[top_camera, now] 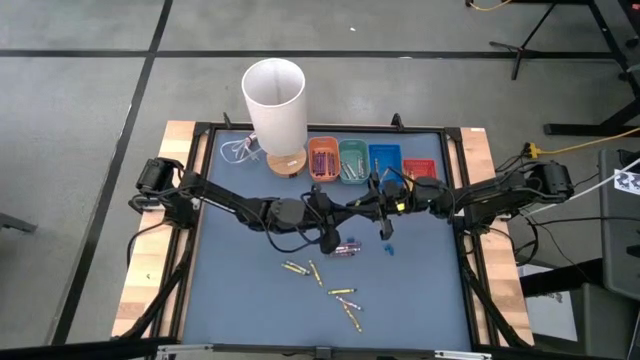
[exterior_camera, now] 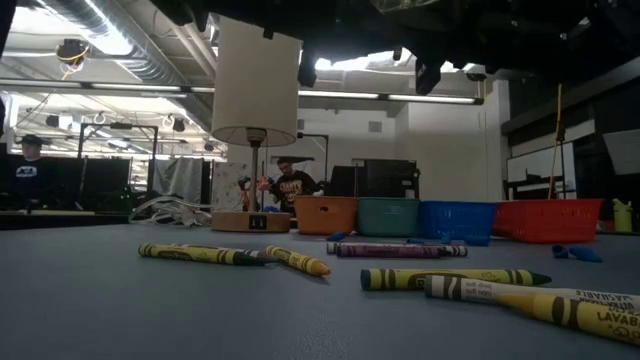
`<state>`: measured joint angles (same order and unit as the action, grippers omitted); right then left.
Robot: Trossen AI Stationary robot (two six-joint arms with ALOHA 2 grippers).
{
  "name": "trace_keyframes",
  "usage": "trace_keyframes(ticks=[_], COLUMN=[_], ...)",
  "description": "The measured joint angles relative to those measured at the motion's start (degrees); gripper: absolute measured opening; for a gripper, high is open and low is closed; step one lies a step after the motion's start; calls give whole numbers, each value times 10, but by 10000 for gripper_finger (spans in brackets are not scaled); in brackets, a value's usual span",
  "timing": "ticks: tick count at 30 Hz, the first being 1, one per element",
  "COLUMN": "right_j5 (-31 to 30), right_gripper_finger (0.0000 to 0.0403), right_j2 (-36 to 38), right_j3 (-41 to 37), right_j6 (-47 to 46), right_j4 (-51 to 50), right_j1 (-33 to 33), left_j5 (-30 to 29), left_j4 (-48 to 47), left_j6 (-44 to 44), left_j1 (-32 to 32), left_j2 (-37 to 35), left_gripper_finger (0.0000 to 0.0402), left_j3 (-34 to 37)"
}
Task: Sort crayons
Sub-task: Put the green crayon into the orange bin
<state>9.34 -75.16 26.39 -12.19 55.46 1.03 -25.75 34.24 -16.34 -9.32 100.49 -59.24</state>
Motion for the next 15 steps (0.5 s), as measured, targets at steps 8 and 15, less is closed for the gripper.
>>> trace_keyframes(ticks=[8, 15], right_j5=[14, 14], right_gripper_finger=[20, 37], right_j2=[1, 52], right_j3=[0, 0], right_j6=[-11, -21], right_j4=[-8, -170], right_j1=[-55, -151], left_j5=[-17, -13], left_j4=[-3, -19], left_j6=[0, 0], left_j1=[2, 0], left_j2=[0, 0], left_gripper_finger=[106, 121], left_j3=[0, 0])
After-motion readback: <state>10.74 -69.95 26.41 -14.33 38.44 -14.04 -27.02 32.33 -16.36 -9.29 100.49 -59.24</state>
